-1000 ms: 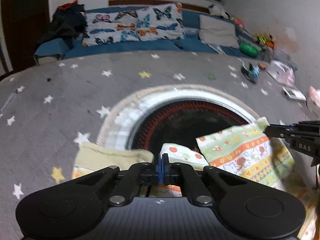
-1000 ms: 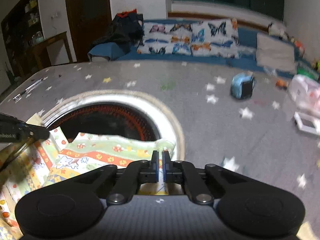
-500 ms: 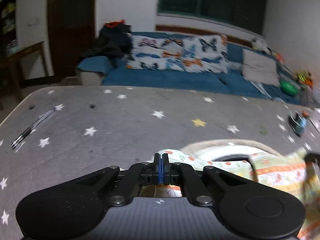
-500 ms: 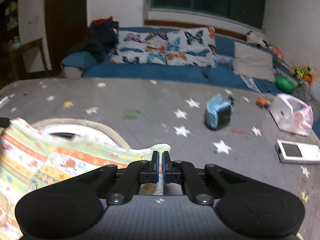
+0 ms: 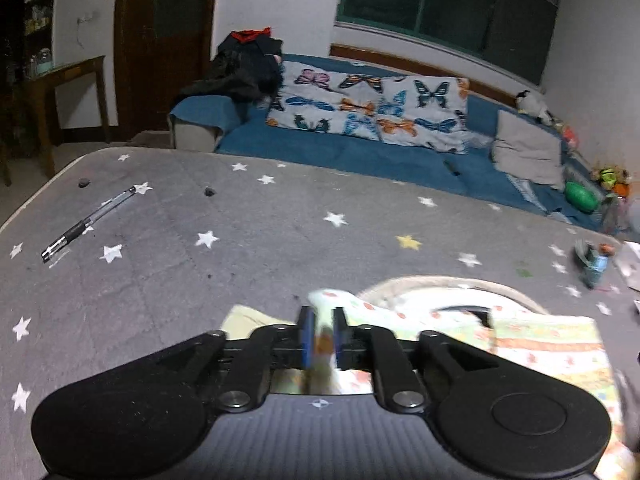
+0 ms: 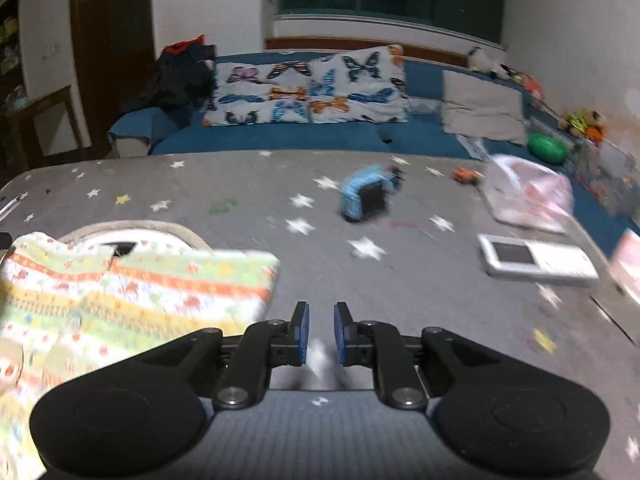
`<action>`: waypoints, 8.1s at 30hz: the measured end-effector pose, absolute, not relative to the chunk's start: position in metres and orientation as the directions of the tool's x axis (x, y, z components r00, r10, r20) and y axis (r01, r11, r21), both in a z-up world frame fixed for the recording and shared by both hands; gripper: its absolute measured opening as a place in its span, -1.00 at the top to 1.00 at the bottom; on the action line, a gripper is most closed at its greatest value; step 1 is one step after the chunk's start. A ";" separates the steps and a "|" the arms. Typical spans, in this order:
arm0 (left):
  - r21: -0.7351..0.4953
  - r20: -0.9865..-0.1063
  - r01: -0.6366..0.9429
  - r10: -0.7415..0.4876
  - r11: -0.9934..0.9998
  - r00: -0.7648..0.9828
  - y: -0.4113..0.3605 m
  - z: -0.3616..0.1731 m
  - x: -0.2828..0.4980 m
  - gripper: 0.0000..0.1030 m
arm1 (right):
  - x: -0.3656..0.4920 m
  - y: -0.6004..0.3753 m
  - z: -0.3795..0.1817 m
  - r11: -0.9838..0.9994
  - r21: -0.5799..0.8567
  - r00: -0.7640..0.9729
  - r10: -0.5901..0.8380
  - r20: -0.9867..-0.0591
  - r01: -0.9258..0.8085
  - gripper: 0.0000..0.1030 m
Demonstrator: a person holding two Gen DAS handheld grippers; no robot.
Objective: Fold clothes
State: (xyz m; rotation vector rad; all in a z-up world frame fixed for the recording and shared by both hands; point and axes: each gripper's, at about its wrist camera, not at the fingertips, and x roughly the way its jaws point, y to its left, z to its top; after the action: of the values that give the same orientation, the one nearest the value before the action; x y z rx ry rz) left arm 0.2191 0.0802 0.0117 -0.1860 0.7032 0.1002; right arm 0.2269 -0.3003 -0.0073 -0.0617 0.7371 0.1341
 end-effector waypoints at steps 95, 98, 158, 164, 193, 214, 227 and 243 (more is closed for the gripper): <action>-0.143 -0.685 -0.187 0.039 0.972 0.727 0.141 -0.027 0.219 0.23 | 0.074 -0.255 0.004 0.932 0.034 0.649 0.278 -0.709 -0.362 0.34; -0.108 -0.678 -0.167 0.050 0.980 0.734 0.137 -0.031 0.221 0.78 | 0.074 -0.251 0.003 0.931 0.024 0.652 0.273 -0.708 -0.364 0.24; -0.122 -0.672 -0.655 0.424 0.746 0.607 0.257 -0.012 0.017 0.90 | 0.000 -0.147 0.020 0.596 0.088 0.350 0.577 -0.738 -0.798 0.58; -0.166 -0.654 -0.597 0.366 0.785 0.662 0.242 0.004 0.009 0.90 | 0.023 -0.151 0.026 0.657 0.079 0.420 0.564 -0.711 -0.750 0.47; -0.192 -0.697 0.050 -0.172 0.980 0.696 0.074 -0.022 0.050 0.90 | 0.043 -0.110 -0.019 0.658 0.080 0.417 0.562 -0.714 -0.749 0.48; -0.167 -0.693 0.102 -0.191 0.981 0.695 0.049 -0.003 0.043 0.45 | 0.032 -0.258 -0.022 0.893 0.169 0.579 0.405 -0.707 -0.418 0.48; -0.192 -0.685 0.243 -0.307 0.951 0.661 -0.016 0.000 0.045 0.39 | 0.021 -0.342 -0.018 0.970 0.166 0.695 0.242 -0.677 -0.177 0.45; -0.168 -0.695 0.285 -0.319 0.944 0.644 -0.046 0.001 0.049 0.25 | 0.051 -0.445 -0.030 0.989 0.013 0.753 -0.103 -0.650 0.146 0.31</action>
State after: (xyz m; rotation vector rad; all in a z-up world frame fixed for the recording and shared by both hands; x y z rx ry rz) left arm 0.0486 -0.0463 0.0007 -0.0443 0.7997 -0.3440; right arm 0.0515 -0.4454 -0.0305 0.0640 0.7051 -0.1359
